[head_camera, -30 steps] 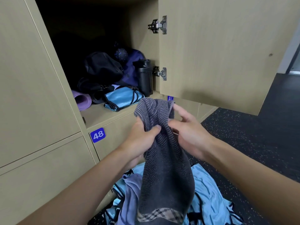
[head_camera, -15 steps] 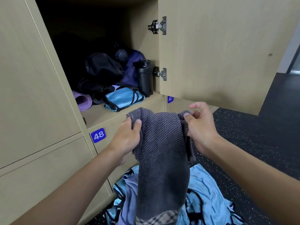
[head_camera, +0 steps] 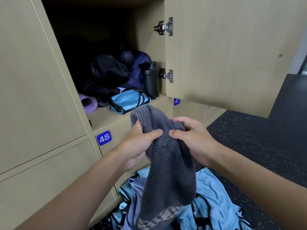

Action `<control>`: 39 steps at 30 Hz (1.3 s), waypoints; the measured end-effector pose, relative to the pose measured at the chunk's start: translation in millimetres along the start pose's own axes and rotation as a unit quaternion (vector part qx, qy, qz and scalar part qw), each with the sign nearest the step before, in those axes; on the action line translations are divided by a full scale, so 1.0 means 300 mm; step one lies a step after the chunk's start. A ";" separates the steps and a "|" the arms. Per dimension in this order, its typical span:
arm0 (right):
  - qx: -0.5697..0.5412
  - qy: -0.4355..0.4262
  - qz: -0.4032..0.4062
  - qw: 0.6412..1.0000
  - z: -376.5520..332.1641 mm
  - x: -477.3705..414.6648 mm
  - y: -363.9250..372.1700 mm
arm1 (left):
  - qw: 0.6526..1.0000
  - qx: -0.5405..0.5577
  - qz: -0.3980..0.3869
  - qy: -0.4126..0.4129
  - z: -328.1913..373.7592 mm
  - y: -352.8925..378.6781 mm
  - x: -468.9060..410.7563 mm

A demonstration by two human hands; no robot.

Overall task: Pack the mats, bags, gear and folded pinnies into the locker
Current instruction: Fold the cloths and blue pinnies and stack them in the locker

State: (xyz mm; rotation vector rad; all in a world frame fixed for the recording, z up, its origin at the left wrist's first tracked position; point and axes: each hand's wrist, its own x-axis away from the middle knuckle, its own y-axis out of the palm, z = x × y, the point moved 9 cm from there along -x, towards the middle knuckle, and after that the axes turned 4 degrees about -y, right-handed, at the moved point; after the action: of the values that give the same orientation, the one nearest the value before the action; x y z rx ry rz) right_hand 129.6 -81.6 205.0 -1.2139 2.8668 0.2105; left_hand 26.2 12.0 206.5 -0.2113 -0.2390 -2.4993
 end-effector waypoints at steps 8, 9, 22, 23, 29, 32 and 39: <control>-0.039 0.002 0.061 0.997 -0.031 -0.024 -0.089 | 0.993 -0.023 0.118 0.002 -0.038 -0.071 0.016; -0.043 0.007 0.052 0.998 -0.026 -0.024 -0.089 | 0.991 -0.023 0.131 0.024 -0.022 -0.085 0.017; -0.010 -0.044 0.204 0.978 -0.091 -0.028 -0.277 | 0.966 -0.062 0.185 0.169 0.155 -0.250 -0.025; -0.004 -0.048 0.223 0.974 -0.097 -0.026 -0.297 | 0.962 -0.065 0.197 0.176 0.164 -0.275 -0.025; 0.133 -0.063 0.154 0.977 -0.095 -0.035 -0.257 | 0.958 -0.085 0.216 0.171 0.155 -0.274 -0.005; 0.139 -0.087 0.117 0.979 -0.112 -0.022 -0.185 | 0.989 -0.100 0.066 0.090 0.068 -0.119 -0.012; 0.074 -0.068 0.043 0.994 -0.113 0.009 -0.053 | 0.962 -0.172 0.061 0.204 0.071 0.048 0.027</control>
State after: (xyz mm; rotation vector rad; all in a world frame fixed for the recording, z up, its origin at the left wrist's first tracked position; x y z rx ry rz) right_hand 140.3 -98.8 236.5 -1.0113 2.7639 0.0764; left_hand 30.2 0.6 230.5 0.1491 0.3697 -2.3801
